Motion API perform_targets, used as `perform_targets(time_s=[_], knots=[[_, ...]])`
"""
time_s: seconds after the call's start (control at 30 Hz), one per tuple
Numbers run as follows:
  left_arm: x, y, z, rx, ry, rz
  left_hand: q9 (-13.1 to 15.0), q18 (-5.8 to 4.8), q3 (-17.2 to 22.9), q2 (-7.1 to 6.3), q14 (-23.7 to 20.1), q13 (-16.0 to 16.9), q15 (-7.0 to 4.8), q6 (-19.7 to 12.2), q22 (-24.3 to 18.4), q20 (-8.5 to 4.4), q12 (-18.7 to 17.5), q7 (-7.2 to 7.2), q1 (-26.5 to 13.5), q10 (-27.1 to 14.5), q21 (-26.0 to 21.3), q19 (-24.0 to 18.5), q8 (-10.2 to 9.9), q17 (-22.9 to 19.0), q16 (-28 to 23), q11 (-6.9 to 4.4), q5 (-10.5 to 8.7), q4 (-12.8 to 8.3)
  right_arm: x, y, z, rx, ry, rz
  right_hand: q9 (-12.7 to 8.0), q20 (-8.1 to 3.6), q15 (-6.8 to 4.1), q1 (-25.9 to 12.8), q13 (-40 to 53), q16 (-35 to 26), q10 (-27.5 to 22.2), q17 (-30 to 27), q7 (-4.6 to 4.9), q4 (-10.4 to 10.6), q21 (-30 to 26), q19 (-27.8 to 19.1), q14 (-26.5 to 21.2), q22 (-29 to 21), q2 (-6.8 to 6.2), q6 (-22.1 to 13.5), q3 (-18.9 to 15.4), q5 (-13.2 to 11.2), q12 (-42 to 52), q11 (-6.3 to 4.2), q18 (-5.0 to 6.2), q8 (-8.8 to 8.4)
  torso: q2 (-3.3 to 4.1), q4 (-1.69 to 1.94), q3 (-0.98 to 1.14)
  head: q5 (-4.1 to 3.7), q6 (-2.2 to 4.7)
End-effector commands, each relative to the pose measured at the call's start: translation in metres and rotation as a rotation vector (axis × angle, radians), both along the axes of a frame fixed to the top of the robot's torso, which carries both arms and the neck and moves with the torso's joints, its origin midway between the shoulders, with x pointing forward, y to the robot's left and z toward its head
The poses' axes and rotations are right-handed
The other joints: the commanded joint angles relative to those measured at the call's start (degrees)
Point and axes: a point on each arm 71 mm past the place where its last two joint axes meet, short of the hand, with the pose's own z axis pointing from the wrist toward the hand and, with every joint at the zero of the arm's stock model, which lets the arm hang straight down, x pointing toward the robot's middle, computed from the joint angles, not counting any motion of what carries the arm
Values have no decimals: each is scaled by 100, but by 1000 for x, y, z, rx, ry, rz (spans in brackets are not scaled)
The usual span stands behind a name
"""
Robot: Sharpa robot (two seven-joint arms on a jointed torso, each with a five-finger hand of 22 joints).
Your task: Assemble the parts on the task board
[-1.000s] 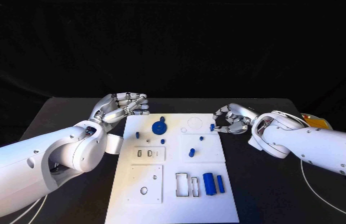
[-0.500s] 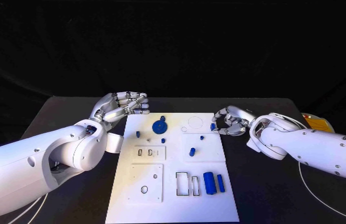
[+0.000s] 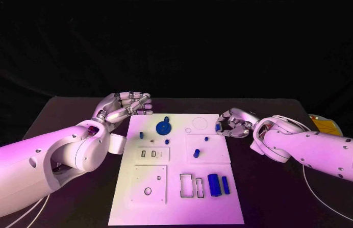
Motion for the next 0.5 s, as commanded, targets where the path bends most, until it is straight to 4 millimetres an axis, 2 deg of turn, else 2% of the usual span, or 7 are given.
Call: perform_targets(time_s=[0.03, 0.33, 0.5], knots=[[0, -1, 1, -9, -3, -15, -9, 21, 37, -29, -24, 9, -2, -39, -5, 16, -23, 242, 15, -15, 27, 27, -25, 7, -29, -1, -28, -3, 0, 1, -1, 0, -1, 4, 7, -2, -15, 12, 1165, 21, 309, 1328, -3, 4, 26, 580, 567, 1482, 71, 68, 53, -35, 33, -34, -74, 32, -2, 4, 0, -4, -9], [0, -1, 1, -8, -2, -14, -7, 22, 39, -32, -19, 11, -2, -36, -11, 17, -34, 241, 16, -5, 27, 28, -26, 17, -37, -3, -30, -4, 0, 3, -1, 3, -5, 1, 7, -8, -21, 6, 1174, 23, 317, 1336, -7, 7, 35, 587, 569, 1490, 76, 88, 59, -59, 42, -38, -77, 28, -1, 2, -4, 3, -10], [0, -1, 1, -8, -2, -13, -7, 22, 39, -32, -19, 11, -2, -36, -11, 17, -34, 241, 16, -5, 27, 28, -26, 17, -37, -3, -30, -4, 1, 3, -1, 7, -18, -11, 14, -26, -40, -8, 1190, 25, 332, 1344, -34, 29, 50, 600, 571, 1505, 141, 181, 103, -100, 58, -61, -83, 28, -3, 0, -5, 2, -20]])
